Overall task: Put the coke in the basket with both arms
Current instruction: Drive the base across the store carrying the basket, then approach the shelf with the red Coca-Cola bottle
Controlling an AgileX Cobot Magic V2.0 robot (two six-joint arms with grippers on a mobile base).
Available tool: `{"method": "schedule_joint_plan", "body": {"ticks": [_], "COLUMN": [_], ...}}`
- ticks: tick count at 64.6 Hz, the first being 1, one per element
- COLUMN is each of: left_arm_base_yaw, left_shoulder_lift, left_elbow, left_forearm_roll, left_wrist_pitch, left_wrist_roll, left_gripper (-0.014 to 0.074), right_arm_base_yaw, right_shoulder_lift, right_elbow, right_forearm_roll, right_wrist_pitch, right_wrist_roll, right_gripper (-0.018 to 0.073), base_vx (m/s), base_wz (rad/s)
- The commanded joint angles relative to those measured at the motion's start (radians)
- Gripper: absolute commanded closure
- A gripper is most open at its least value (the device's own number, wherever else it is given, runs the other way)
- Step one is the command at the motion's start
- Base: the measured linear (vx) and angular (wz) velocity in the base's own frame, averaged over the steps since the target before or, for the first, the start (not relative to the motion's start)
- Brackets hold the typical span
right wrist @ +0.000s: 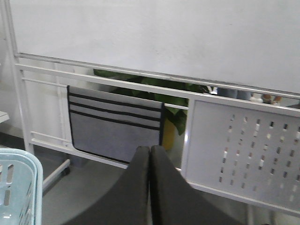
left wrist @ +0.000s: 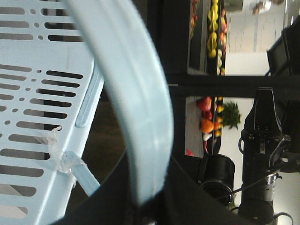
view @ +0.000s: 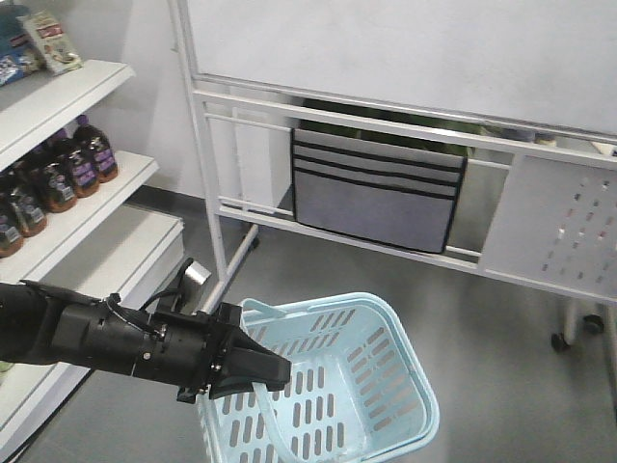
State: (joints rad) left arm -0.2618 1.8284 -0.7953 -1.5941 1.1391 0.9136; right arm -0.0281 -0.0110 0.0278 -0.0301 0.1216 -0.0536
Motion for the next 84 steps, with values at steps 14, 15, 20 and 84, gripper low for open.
{"method": "schedule_joint_plan", "body": {"ticks": [14,15,20,84], "left_arm_base_yaw": [-0.007,-0.007,-0.007,-0.007], "left_shoulder_lift": [-0.052,-0.052,-0.052,-0.052], "left_elbow": [-0.015,-0.015,-0.015,-0.015], "left_forearm_roll": [-0.067,-0.067,-0.067,-0.067], "left_wrist_pitch": [0.098,0.098,0.098,0.098], "left_wrist_roll": [0.01,0.01,0.01,0.01], "left_gripper": [0.0603,0.0603,0.0603,0.0603], "right_arm_base_yaw": [-0.005,-0.005,-0.005,-0.005], "right_shoulder_lift": [-0.012,-0.012,-0.012,-0.012], "right_elbow": [0.008,0.008,0.008,0.008], "right_forearm_roll": [-0.004,-0.004,-0.004,-0.004], "right_wrist_pitch": [-0.078,-0.078,-0.078,-0.078], "right_wrist_roll": [-0.006,-0.006,-0.006,-0.006], "right_gripper": [0.0569,0.0569,0.0569,0.0569], "base_vx": [0.14,0.14,0.14,0.14], "base_wz": [0.55,0.54,0.54,0.53]}}
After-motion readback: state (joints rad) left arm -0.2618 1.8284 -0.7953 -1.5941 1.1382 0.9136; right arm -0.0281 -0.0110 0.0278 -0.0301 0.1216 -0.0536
